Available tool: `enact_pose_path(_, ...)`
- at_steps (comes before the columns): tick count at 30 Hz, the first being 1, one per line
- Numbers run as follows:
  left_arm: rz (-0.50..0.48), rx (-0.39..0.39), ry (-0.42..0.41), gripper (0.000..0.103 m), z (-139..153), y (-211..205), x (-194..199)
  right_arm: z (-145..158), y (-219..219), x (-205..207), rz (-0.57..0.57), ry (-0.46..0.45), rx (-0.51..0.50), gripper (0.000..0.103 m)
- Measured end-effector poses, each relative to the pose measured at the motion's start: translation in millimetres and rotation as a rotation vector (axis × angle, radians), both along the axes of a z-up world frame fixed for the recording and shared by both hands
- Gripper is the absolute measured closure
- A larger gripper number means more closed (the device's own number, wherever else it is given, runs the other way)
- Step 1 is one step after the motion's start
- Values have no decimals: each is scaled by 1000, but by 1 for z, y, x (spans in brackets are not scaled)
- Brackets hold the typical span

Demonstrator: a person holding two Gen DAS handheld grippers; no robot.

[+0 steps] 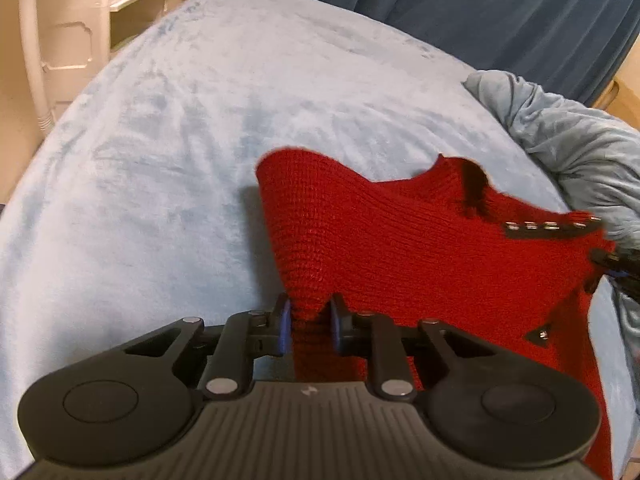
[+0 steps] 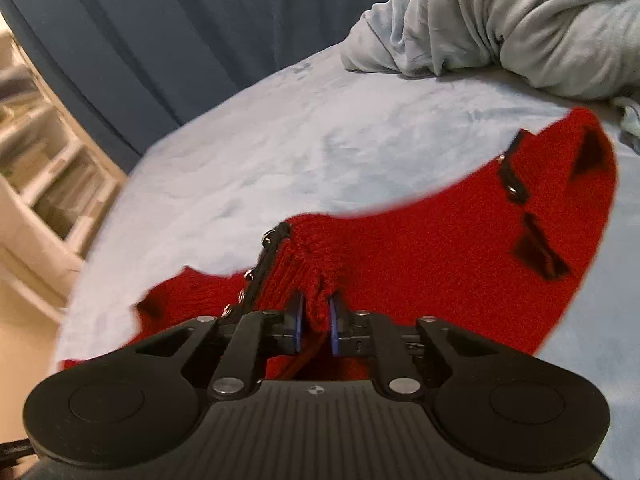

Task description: Fold small clothes

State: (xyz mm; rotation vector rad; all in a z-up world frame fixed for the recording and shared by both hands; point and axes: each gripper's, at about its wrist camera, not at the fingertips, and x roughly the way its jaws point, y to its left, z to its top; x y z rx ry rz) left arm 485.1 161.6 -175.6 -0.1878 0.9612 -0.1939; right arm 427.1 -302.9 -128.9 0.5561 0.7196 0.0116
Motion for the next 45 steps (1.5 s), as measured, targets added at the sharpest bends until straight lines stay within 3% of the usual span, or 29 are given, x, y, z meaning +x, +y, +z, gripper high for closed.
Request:
enact_pose_path(3, 12, 22, 25, 80, -10, 1, 2, -20, -1, 7, 11, 51, -41, 93)
enact_pose_path(5, 43, 31, 17, 64, -10, 0, 1, -53, -8, 26, -7, 204, -66, 87)
enact_pose_path(6, 54, 56, 10, 56, -8, -2, -2, -59, -12, 28, -20, 228, -53, 84)
enact_pose_path(8, 54, 129, -4, 24, -3, -8, -8, -47, -21, 16, -23, 174, -25, 79)
enact_pose_path(10, 51, 188, -59, 15, 5, -10, -18, -24, -37, -9, -69, 67, -86, 66)
enact_pose_path(12, 44, 202, -87, 15, 10, -11, -28, -6, -55, -27, -129, -18, -273, 55)
enact_pose_path(15, 73, 174, -89, 15, 15, -11, -38, -1, -71, -21, -117, -16, -793, 49)
enact_pose_path(19, 74, 150, -89, 15, 21, -19, -48, -38, -68, 5, 198, 59, -1353, 36)
enact_pose_path(20, 68, 150, -87, 15, 23, -22, -48, -51, -63, 7, 321, 56, -1493, 28)
enact_pose_path(21, 62, 153, -83, 15, 23, -25, -49, -58, -60, 9, 403, 37, -1576, 21)
enact_pose_path(24, 67, 160, -72, 14, 24, -31, -46, -77, -49, 9, 676, -80, -1767, 15)
enact_pose_path(26, 73, 163, -62, 14, 25, -34, -41, -88, -43, 16, 809, -74, -1846, 16)
enact_pose_path(27, 79, 162, -60, 14, 26, -35, -40, -92, -42, 19, 869, -47, -1853, 30)
enact_pose_path(28, 82, 157, -60, 14, 28, -36, -40, -91, -41, 23, 937, 3, -1823, 54)
enact_pose_path(29, 84, 152, -61, 14, 31, -36, -40, -85, -37, 28, 920, 55, -1787, 92)
enact_pose_path(32, 85, 151, -71, 14, 40, -36, -41, -38, -46, 34, 730, 27, -1573, 95)
enact_pose_path(34, 98, 159, -80, 14, 46, -34, -42, 5, -66, 37, 519, -3, -1444, 95)
enact_pose_path(38, 147, 100, -75, 14, 57, -26, -45, 120, -151, 32, -38, -67, -1001, 95)
enact_pose_path(40, 166, 78, -72, 14, 63, -26, -46, 156, -187, 25, -229, -70, -881, 95)
enact_pose_path(42, 180, 64, -75, 14, 69, -26, -47, 174, -210, 22, -321, -60, -830, 95)
enact_pose_path(45, 208, 41, -72, 14, 74, -25, -47, 170, -222, 25, -353, 30, -811, 95)
